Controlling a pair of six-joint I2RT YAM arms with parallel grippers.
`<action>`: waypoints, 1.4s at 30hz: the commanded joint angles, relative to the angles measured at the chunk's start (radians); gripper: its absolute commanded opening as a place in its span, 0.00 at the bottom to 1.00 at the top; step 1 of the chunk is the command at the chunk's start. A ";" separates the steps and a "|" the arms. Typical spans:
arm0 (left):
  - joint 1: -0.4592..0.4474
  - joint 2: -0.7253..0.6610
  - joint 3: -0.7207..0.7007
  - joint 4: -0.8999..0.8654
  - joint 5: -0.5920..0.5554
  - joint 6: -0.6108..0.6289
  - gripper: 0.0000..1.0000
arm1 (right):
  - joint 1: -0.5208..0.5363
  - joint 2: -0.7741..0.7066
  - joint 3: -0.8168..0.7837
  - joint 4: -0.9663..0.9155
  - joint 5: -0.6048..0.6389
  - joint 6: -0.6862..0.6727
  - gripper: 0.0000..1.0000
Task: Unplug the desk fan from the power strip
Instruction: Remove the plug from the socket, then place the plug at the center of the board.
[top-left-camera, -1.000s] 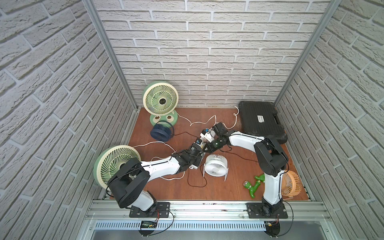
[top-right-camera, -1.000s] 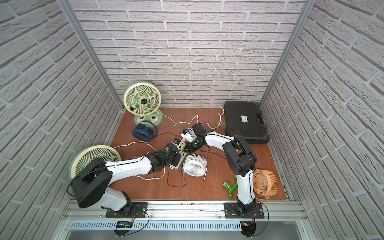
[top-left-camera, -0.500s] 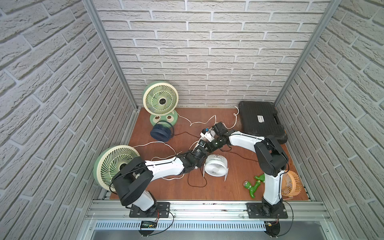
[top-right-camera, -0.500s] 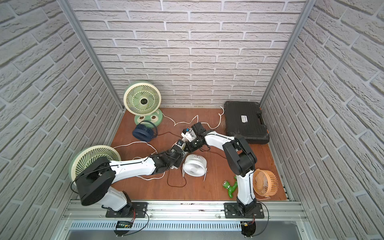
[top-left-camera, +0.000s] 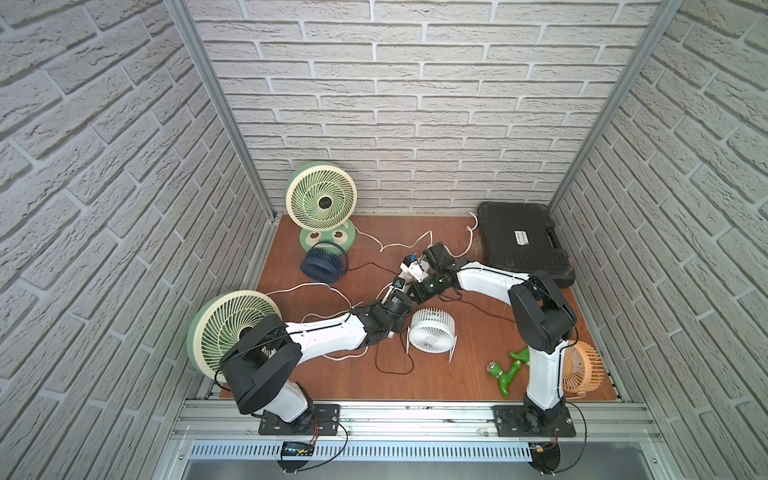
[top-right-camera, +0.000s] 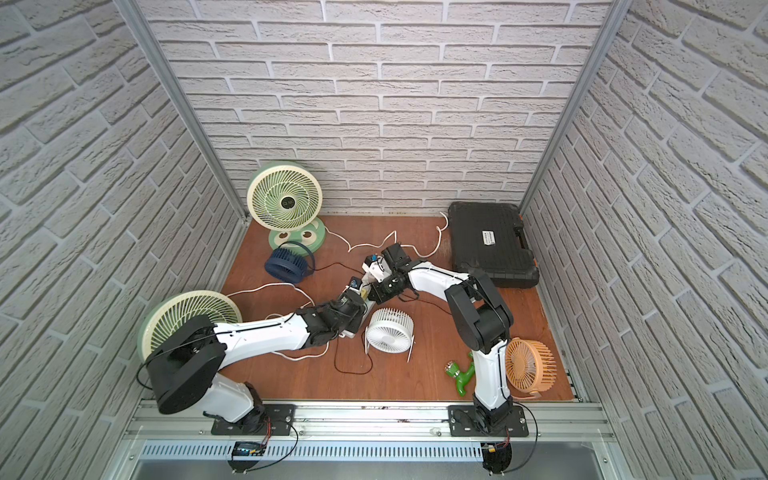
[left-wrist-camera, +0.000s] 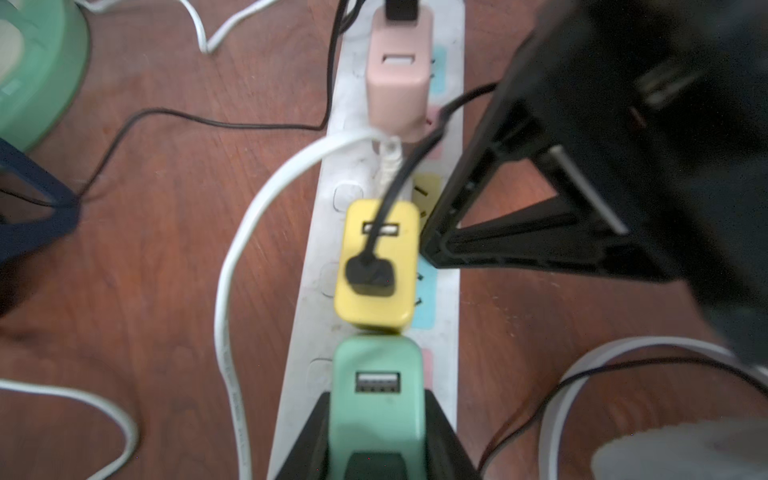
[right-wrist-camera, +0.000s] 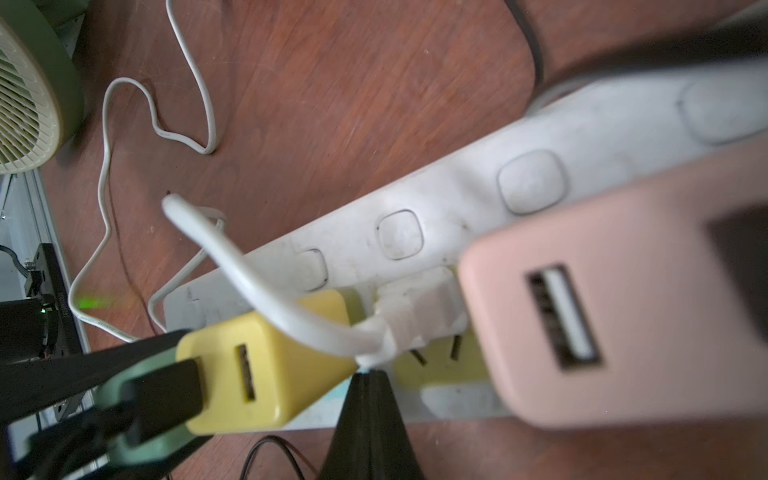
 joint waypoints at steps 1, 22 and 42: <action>-0.051 0.024 0.115 -0.076 -0.178 0.057 0.00 | 0.008 0.036 0.004 -0.043 0.068 0.002 0.03; 0.075 -0.204 -0.128 0.094 0.151 -0.089 0.00 | 0.012 0.010 0.008 0.005 -0.021 0.059 0.03; -0.015 -0.485 -0.327 0.115 0.353 -0.063 0.00 | -0.026 -0.414 -0.146 0.129 -0.032 0.235 0.03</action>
